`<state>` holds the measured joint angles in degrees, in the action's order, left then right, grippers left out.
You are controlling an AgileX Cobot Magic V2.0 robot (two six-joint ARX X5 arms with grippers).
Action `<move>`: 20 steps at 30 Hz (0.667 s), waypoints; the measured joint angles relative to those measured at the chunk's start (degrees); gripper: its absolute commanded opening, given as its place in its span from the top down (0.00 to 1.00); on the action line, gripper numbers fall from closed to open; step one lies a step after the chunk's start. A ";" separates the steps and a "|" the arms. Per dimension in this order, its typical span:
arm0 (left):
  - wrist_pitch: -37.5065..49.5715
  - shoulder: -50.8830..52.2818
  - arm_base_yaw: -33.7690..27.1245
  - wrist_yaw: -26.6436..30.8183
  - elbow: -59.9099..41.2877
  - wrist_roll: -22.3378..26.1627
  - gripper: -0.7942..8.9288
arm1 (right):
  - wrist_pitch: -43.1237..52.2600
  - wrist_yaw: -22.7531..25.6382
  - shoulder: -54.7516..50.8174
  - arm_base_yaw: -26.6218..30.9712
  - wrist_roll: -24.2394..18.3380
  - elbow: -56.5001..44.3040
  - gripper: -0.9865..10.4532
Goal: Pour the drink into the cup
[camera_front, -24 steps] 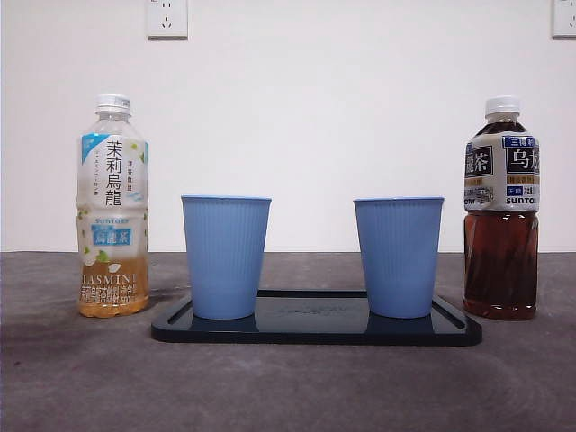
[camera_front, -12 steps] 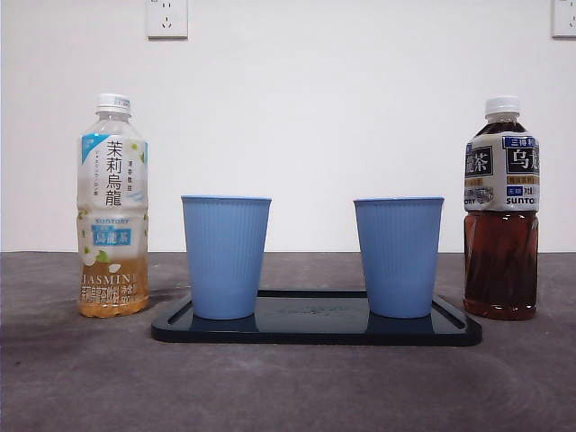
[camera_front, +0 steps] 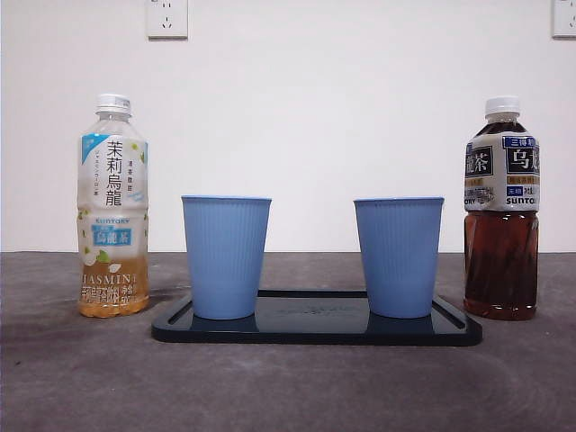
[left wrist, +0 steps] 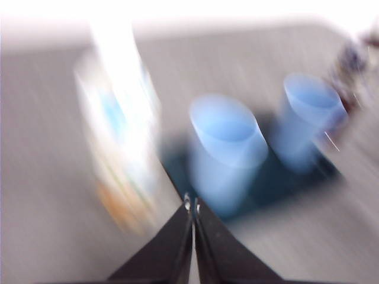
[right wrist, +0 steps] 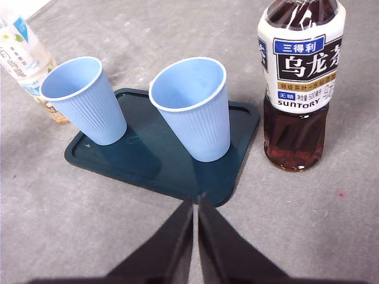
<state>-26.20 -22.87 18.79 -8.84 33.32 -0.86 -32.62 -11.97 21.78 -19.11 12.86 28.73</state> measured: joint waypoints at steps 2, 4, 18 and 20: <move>7.17 3.93 -5.66 0.11 -2.49 5.79 0.91 | 0.00 0.00 0.00 0.00 0.00 0.00 0.90; 12.09 7.76 -11.02 2.01 -6.29 9.03 0.91 | 0.00 0.00 0.00 0.00 0.00 0.00 0.90; 15.28 22.64 -17.29 13.62 -26.12 10.91 0.91 | 0.00 0.00 0.00 0.00 0.00 0.00 0.90; 13.49 22.64 -17.29 13.62 -26.95 10.93 0.91 | 0.02 0.00 0.00 0.00 0.00 0.00 0.90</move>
<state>-12.71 -0.23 1.50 4.78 6.37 10.07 -32.60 -11.97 21.78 -19.11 12.86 28.73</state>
